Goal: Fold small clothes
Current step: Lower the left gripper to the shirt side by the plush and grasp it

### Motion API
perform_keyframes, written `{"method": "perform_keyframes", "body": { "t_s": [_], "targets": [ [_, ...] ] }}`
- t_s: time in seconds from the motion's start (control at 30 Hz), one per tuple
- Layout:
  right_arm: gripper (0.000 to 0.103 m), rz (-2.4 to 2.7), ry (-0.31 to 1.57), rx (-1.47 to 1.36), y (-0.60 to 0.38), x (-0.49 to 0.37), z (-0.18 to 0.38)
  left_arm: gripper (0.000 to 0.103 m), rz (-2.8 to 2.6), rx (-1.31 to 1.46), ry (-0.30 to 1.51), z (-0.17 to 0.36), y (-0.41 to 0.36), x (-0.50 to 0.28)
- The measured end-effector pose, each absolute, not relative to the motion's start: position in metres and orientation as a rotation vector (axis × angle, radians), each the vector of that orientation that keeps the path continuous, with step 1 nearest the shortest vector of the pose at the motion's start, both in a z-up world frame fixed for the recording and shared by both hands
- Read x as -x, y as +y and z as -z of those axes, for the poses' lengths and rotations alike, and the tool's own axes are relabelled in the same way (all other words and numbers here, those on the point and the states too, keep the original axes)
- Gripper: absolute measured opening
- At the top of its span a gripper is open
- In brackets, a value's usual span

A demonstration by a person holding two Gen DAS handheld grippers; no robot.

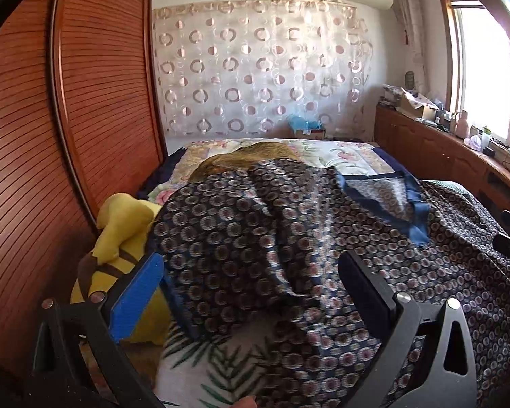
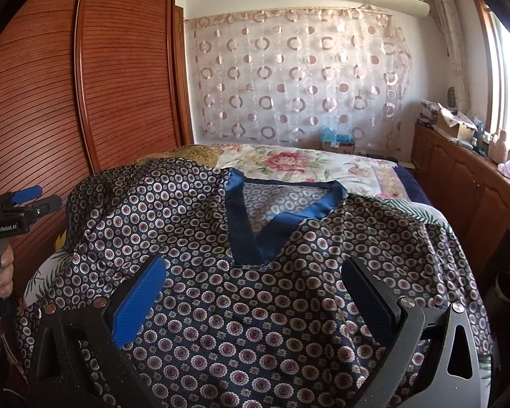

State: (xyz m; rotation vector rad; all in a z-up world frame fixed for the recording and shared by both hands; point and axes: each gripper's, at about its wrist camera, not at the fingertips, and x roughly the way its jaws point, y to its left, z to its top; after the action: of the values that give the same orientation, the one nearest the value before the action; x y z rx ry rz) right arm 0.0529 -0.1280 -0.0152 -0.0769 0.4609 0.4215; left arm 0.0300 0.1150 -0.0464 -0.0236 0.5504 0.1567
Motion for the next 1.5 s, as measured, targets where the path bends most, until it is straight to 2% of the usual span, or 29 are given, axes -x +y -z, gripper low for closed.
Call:
{"method": "perform_keyframes", "body": {
  "t_s": [0.27,0.5,0.6,0.67,0.73,0.8,0.97,1.07,1.1,1.5],
  "targets": [
    [0.103,-0.460,0.472,0.115,-0.111,-0.064,0.017,0.098,-0.209,0.067,0.631,0.068,0.173,-0.039],
    [0.102,-0.536,0.517,0.109,-0.104,-0.075,0.019,0.095,-0.146,0.101,0.705,0.085,0.188,-0.053],
    [0.102,-0.557,0.518,0.117,-0.101,-0.079,0.017,0.079,-0.127,0.130,0.749,0.095,0.197,-0.066],
    [0.102,-0.567,0.521,0.127,-0.099,-0.081,0.015,0.073,-0.124,0.146,0.767,0.101,0.204,-0.072],
    [0.102,-0.578,0.522,0.134,-0.096,-0.081,0.015,0.058,-0.113,0.163,0.783,0.107,0.211,-0.079],
    [0.102,-0.586,0.518,0.140,-0.096,-0.079,0.014,0.048,-0.101,0.172,0.793,0.112,0.213,-0.083],
    [0.102,-0.591,0.522,0.150,-0.099,-0.077,0.015,0.034,-0.043,0.173,0.781,0.112,0.210,-0.080],
    [0.102,-0.582,0.523,0.145,-0.098,-0.078,0.017,0.010,-0.029,0.183,0.764,0.108,0.211,-0.075],
    [0.102,-0.579,0.521,0.141,-0.098,-0.079,0.017,0.005,-0.025,0.191,0.754,0.104,0.211,-0.072],
    [0.102,-0.513,0.511,0.099,-0.119,-0.087,0.016,0.004,0.085,0.061,0.578,0.010,0.151,-0.072]
  ]
}}
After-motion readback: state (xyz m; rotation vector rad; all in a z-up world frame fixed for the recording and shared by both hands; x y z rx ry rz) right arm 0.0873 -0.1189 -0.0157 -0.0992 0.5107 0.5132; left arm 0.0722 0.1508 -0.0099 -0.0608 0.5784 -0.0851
